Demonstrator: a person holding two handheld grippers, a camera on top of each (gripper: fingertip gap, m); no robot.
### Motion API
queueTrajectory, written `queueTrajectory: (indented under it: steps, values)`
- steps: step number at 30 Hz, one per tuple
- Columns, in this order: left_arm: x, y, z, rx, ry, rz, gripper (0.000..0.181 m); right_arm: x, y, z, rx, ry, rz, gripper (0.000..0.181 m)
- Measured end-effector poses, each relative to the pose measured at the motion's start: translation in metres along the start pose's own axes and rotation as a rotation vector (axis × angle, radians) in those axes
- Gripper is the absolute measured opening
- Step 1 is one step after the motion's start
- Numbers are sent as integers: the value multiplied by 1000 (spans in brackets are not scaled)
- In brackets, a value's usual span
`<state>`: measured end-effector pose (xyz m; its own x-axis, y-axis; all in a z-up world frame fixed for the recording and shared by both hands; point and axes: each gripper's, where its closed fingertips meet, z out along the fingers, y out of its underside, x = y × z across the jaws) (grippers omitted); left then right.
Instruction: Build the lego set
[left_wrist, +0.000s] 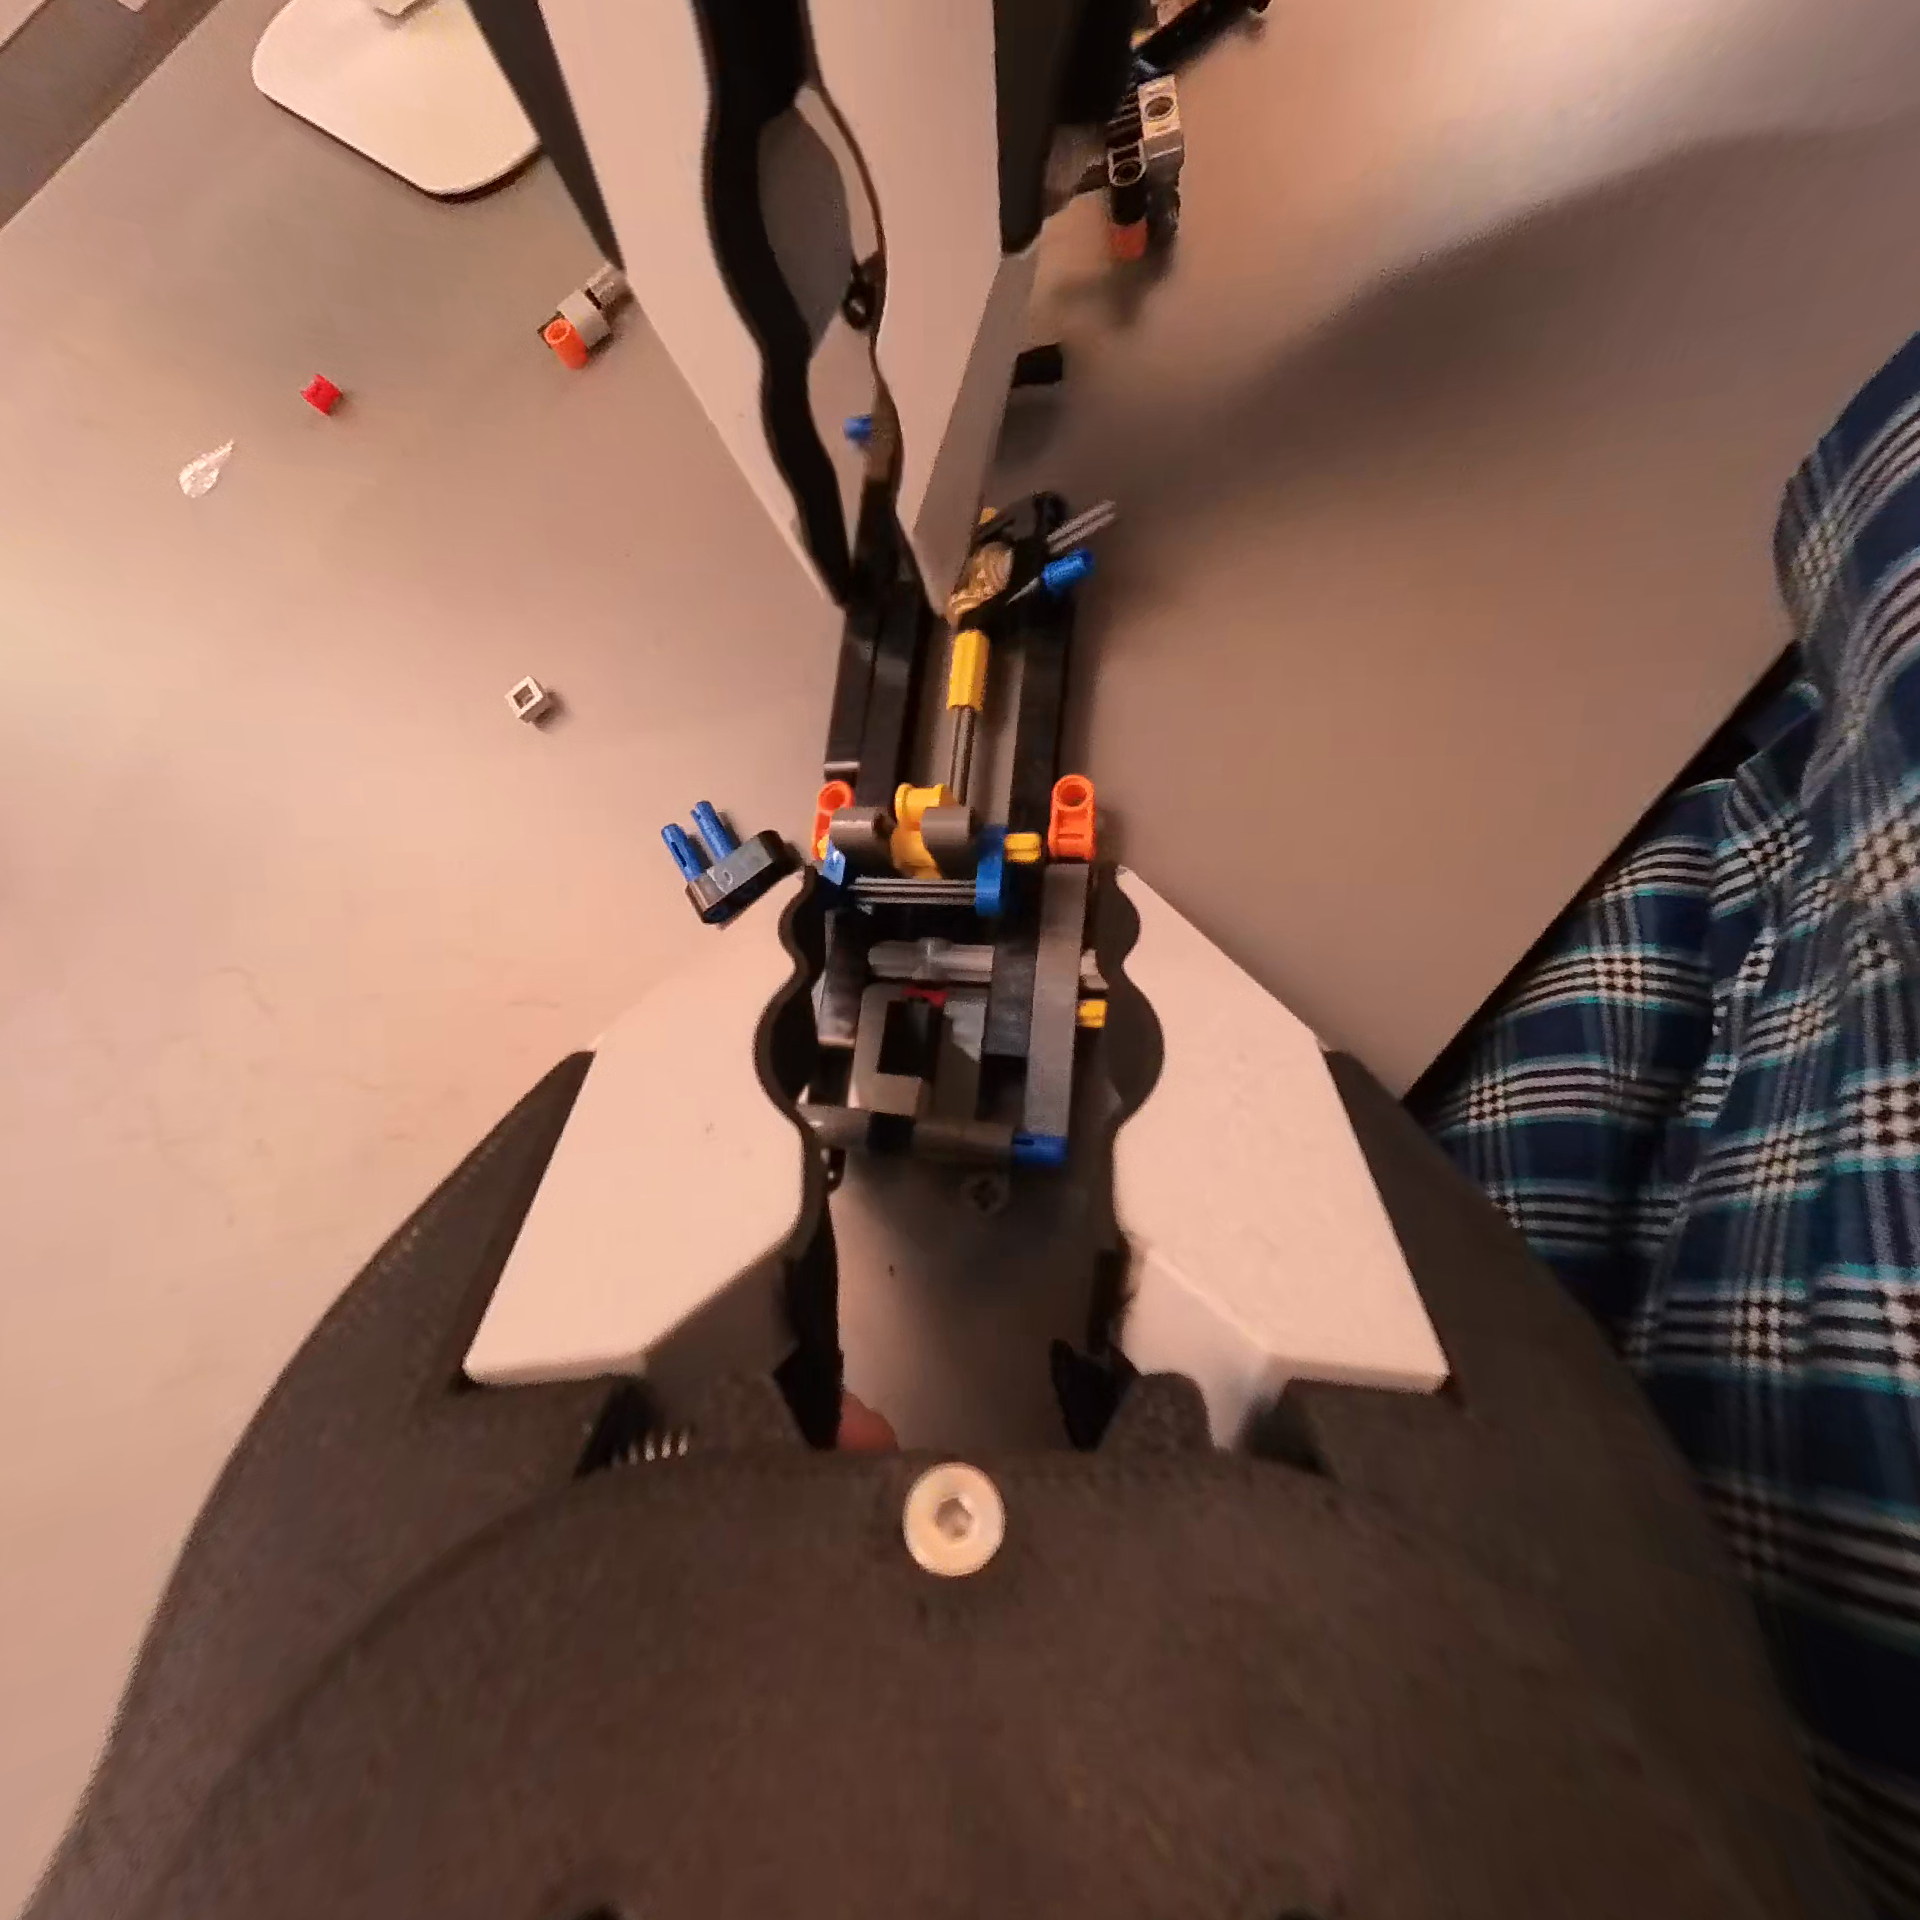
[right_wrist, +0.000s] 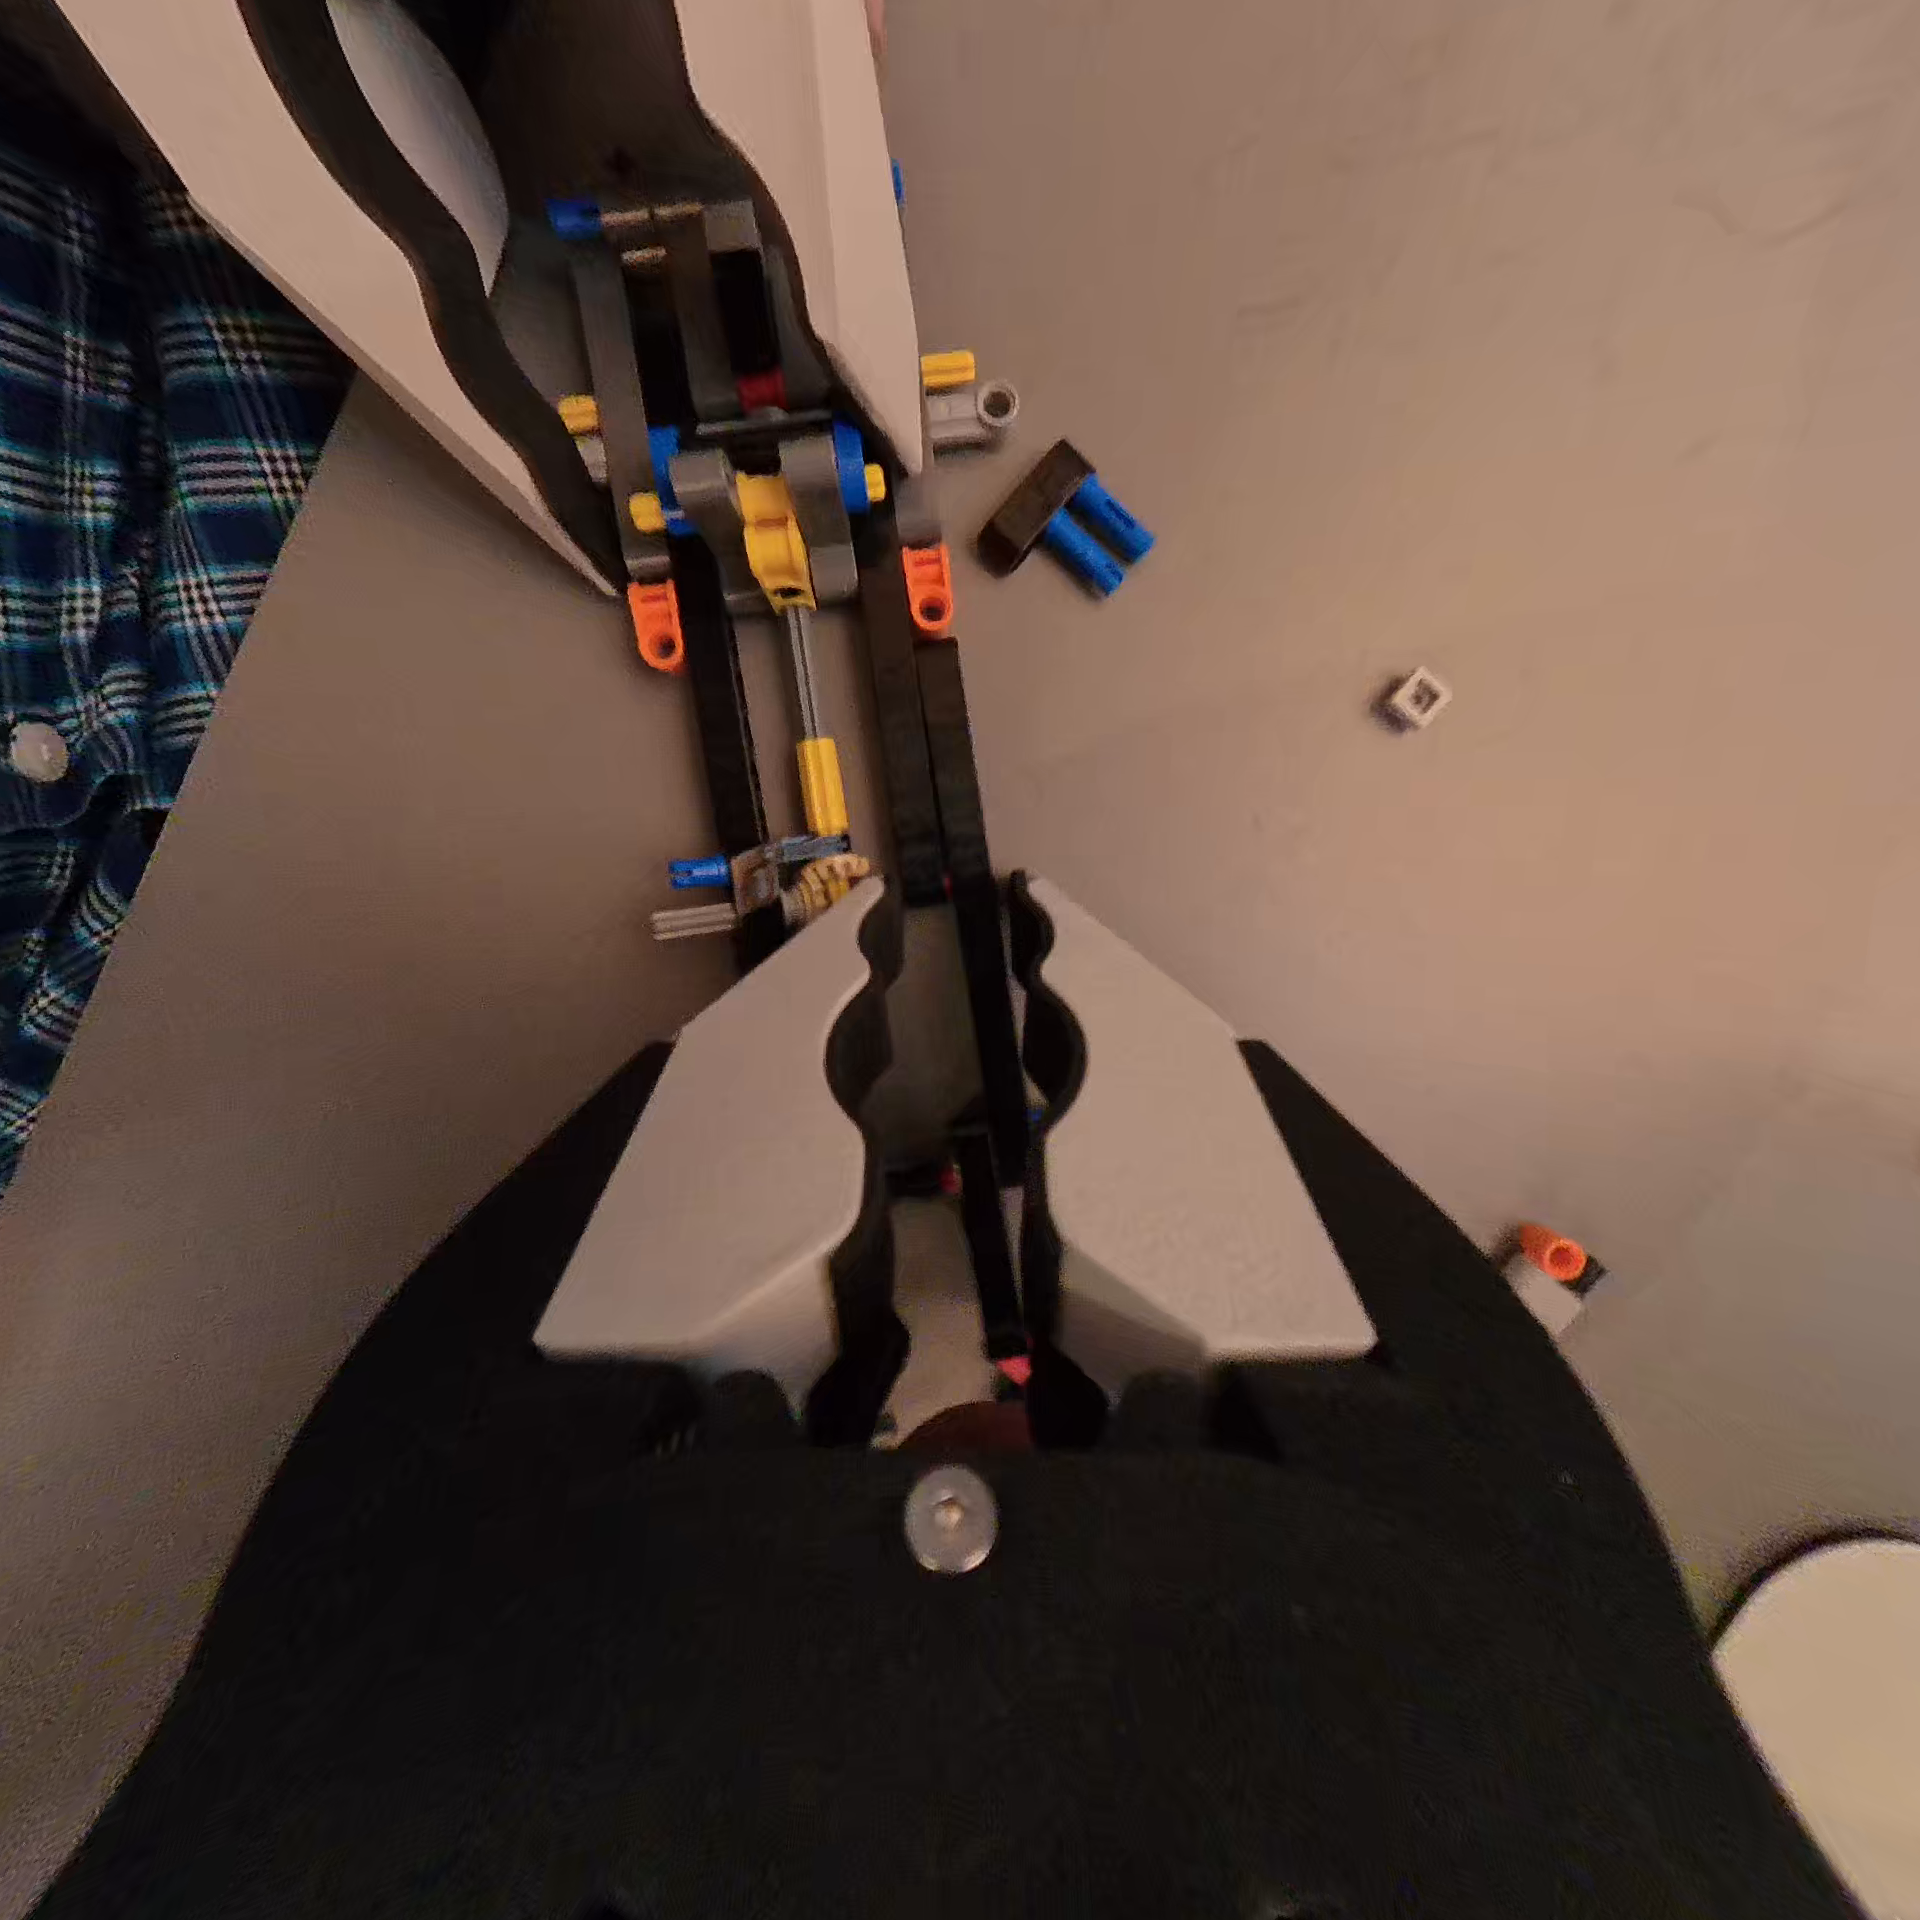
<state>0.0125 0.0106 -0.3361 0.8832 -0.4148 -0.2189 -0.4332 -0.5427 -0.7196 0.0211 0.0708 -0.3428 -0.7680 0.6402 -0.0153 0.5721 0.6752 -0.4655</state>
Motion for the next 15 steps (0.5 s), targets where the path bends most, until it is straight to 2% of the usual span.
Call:
queueTrajectory:
  steps: [12,15]
  values:
    - [-5,2,1,4,-4,-35,51,-3,-2,1,-2,-12,-72,12]
    - [-4,3,-1,-3,-4,-29,51,0,-3,1,3,-6,-29,14]
